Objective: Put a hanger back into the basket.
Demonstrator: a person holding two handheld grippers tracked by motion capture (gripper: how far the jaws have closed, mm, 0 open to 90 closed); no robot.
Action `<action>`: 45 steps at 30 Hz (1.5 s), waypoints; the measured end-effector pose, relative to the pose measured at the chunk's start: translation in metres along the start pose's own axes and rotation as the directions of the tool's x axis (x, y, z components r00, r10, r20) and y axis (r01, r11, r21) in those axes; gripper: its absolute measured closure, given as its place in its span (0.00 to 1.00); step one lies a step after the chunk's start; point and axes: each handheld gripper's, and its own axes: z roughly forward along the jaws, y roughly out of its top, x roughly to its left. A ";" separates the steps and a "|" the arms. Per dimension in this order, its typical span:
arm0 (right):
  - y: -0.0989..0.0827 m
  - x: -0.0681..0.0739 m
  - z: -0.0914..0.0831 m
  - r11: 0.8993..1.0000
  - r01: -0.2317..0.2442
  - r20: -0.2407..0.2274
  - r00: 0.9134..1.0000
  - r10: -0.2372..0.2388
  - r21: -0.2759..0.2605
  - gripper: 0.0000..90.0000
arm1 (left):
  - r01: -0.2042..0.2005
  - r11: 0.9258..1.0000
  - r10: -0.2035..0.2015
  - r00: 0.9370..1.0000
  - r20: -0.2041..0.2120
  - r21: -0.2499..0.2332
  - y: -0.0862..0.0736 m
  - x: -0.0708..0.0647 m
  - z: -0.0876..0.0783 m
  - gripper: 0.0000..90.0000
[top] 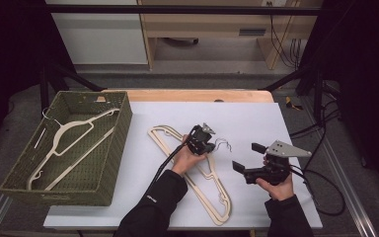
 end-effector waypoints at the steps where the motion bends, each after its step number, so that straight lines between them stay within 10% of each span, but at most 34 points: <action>1: -0.002 0.001 0.005 1.000 0.005 -0.010 1.000 -0.004 0.014 0.05 | -0.004 1.000 0.004 1.000 -0.002 -0.001 0.000 -0.001 -0.002 0.99; 24: -0.020 0.019 0.063 0.987 -0.060 -0.081 0.994 0.073 0.150 0.17 | -0.065 0.976 0.055 0.997 -0.055 -0.208 -0.005 -0.018 -0.081 0.99; 45: -0.022 0.032 0.113 0.954 -0.154 -0.123 0.974 0.190 0.256 0.72 | -0.083 0.962 0.066 0.995 -0.076 -0.260 -0.016 -0.021 -0.109 0.99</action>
